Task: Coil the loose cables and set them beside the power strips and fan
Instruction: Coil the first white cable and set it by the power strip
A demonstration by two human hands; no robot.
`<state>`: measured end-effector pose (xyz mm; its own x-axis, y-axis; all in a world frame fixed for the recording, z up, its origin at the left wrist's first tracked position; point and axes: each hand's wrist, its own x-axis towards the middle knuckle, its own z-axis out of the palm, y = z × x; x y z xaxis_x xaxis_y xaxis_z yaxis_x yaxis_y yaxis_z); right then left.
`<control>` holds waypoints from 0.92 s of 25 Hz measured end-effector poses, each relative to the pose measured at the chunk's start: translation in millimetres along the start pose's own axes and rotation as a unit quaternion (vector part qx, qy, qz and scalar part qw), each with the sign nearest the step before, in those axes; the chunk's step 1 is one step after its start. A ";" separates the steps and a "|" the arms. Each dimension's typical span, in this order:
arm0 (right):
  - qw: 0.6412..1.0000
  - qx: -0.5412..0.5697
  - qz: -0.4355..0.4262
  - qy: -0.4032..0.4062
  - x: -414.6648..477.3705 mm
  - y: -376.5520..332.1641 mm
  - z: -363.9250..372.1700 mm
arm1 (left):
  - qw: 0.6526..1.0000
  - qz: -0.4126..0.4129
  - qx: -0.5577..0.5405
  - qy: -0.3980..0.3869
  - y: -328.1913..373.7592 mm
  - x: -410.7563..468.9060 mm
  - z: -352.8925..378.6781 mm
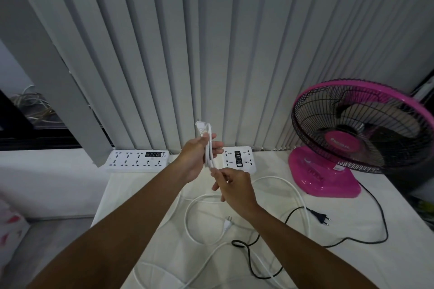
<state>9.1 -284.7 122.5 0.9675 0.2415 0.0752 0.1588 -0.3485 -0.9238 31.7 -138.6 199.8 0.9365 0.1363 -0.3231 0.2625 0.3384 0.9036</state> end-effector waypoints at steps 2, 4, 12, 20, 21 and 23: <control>1.000 -0.008 0.008 -0.012 -2.6 4.9 1.2 | 1.000 -0.006 -0.009 0.002 3.1 -1.2 -0.5; 0.991 -0.118 -0.057 0.007 -4.9 16.9 -2.1 | 0.996 -0.009 -0.085 -0.017 11.3 -1.4 -1.6; 0.881 -0.444 -0.018 -0.162 -29.1 128.3 -90.9 | 0.961 -0.008 -0.244 -0.131 49.3 -2.8 -52.5; 0.959 -0.109 0.260 -0.014 23.6 67.9 -131.1 | 0.978 -0.108 0.005 -0.176 22.4 -15.0 -59.4; 0.960 -0.037 0.277 0.024 35.5 50.7 -125.6 | 0.980 -0.108 0.040 -0.163 16.6 -16.1 -54.1; 0.955 0.078 0.283 0.036 52.1 13.8 -109.3 | 0.980 -0.113 0.083 -0.142 5.1 -17.6 -41.7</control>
<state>83.3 -375.8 154.7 0.9018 -0.0113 -0.4319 -0.4192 -0.2648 -0.8684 6.9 -100.5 198.4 0.8713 -0.1970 -0.4495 0.4819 0.1702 0.8595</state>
